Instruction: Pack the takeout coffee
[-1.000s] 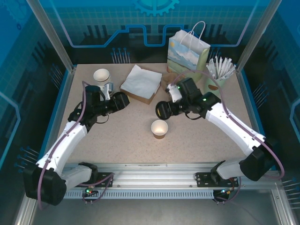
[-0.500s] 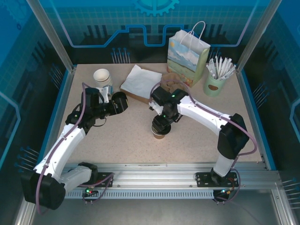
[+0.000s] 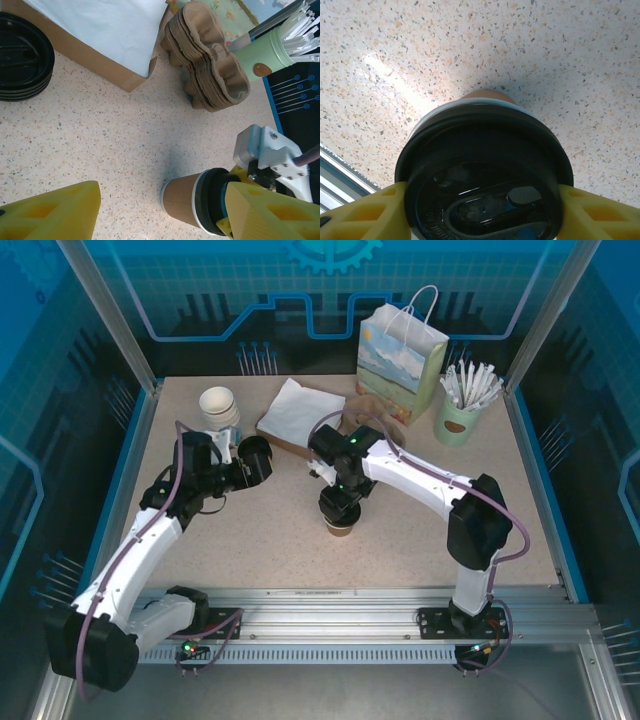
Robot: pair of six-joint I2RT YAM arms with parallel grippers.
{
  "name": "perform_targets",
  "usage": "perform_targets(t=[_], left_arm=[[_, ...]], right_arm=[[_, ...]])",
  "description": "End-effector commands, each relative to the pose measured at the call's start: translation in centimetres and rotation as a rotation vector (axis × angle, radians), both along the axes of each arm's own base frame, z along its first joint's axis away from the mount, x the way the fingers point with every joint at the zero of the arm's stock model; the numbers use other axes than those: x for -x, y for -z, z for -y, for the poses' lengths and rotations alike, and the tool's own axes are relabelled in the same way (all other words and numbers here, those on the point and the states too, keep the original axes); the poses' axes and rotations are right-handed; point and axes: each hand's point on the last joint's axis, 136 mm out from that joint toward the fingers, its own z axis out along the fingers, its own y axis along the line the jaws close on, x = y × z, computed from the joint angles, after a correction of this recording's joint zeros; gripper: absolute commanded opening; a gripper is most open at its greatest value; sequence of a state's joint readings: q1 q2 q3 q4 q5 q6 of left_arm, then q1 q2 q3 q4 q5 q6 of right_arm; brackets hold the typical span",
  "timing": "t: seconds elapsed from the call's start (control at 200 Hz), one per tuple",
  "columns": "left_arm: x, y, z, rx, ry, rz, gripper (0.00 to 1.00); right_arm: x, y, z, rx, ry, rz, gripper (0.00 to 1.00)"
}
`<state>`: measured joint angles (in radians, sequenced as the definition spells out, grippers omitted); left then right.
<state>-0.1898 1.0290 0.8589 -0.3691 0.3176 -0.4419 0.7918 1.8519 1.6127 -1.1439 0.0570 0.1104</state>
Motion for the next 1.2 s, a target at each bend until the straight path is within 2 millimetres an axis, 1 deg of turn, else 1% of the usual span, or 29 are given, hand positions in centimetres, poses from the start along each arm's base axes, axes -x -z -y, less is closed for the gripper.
perform_targets(t=[0.0, 0.63, 0.775, 1.01, 1.196], left_arm=[[0.3, 0.4, -0.4, -0.023, -0.004, 0.013, 0.68], [0.6, 0.5, -0.4, -0.019, -0.004, 0.016, 0.69], [0.7, 0.6, -0.4, -0.013, -0.005, 0.010, 0.69], [1.0, 1.1, -0.4, -0.004, -0.010, -0.002, 0.68], [1.1, 1.3, -0.2, 0.011, -0.009, -0.014, 0.69]], right_arm=[[0.5, -0.2, -0.3, 0.031, -0.035, -0.008, 0.62], [0.6, 1.7, -0.1, 0.081, -0.042, -0.036, 0.62], [1.0, 3.1, 0.4, 0.118, -0.047, -0.068, 0.61], [2.5, 6.3, 2.2, 0.206, -0.046, -0.137, 0.58], [3.5, 8.0, 3.5, 0.264, -0.039, -0.161, 0.56]])
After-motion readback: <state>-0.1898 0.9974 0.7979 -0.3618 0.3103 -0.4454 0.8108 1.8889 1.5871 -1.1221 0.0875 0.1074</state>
